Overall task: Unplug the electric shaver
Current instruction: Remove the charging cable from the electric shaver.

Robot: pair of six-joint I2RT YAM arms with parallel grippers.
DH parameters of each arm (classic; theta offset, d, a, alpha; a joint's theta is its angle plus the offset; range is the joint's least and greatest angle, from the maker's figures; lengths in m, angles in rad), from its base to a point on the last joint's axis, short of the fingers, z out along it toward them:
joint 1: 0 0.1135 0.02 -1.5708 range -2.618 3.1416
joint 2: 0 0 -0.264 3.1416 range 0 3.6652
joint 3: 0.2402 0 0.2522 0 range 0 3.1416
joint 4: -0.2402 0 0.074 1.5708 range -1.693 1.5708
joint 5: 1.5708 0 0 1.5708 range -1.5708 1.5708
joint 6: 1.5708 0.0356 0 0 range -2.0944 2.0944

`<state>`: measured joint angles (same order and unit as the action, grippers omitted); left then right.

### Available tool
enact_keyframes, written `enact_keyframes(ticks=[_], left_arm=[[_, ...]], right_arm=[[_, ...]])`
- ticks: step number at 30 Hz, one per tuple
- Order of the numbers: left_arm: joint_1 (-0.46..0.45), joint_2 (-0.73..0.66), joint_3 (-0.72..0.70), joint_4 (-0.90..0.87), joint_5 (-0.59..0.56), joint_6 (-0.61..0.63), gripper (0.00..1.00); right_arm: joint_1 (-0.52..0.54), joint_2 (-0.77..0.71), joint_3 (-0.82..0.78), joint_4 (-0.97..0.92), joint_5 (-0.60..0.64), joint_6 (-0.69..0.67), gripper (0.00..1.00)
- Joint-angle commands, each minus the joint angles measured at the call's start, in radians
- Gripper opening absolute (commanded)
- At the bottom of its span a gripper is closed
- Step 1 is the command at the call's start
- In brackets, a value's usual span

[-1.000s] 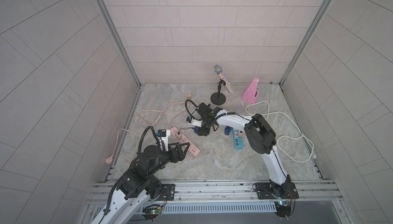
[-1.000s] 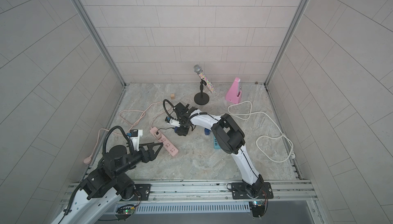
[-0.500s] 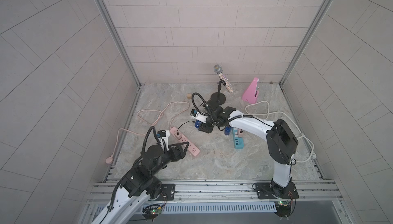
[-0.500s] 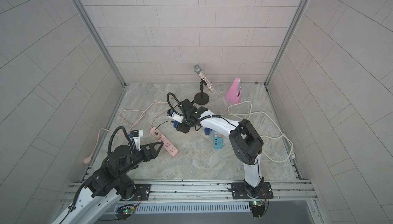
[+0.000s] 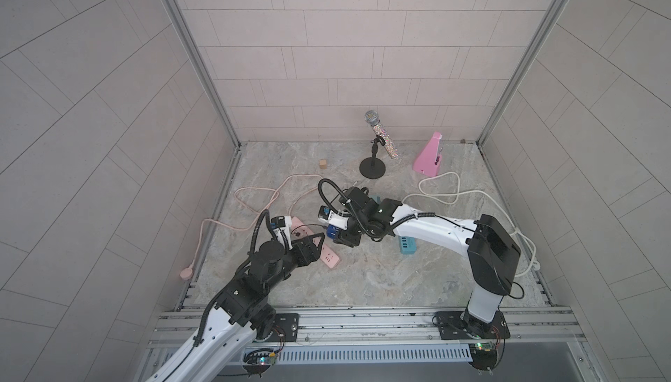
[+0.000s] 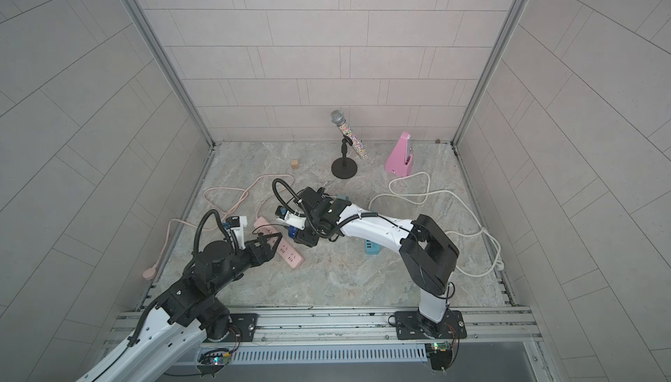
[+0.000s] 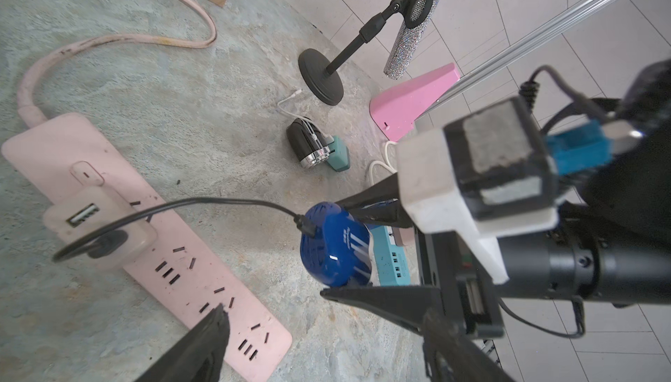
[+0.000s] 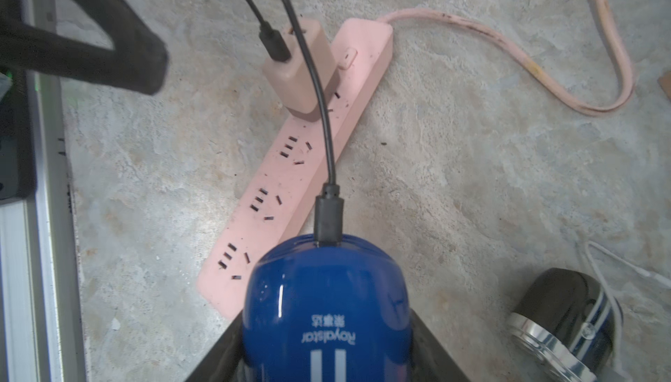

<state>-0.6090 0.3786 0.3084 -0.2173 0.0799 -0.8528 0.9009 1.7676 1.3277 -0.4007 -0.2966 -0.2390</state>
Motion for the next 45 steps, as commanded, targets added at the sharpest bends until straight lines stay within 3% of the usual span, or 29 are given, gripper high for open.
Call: enact_keyframes(ticks=[1,11,29,45], left_arm=[[0.003,-0.003,-0.011,0.06,-0.028,-0.016,0.86],[0.003,-0.003,-0.051,0.101,-0.048,-0.03,0.66],[0.003,0.053,-0.101,0.255,-0.029,-0.078,0.68],[0.003,0.077,-0.121,0.317,-0.005,-0.097,0.5]], right_arm=[[0.015,-0.088,-0.03,0.074,0.023,0.026,0.43],[0.038,-0.157,-0.096,0.117,0.019,0.032,0.43],[0.089,-0.155,-0.132,0.141,0.046,0.007,0.44],[0.104,-0.131,-0.116,0.14,0.067,0.007,0.44]])
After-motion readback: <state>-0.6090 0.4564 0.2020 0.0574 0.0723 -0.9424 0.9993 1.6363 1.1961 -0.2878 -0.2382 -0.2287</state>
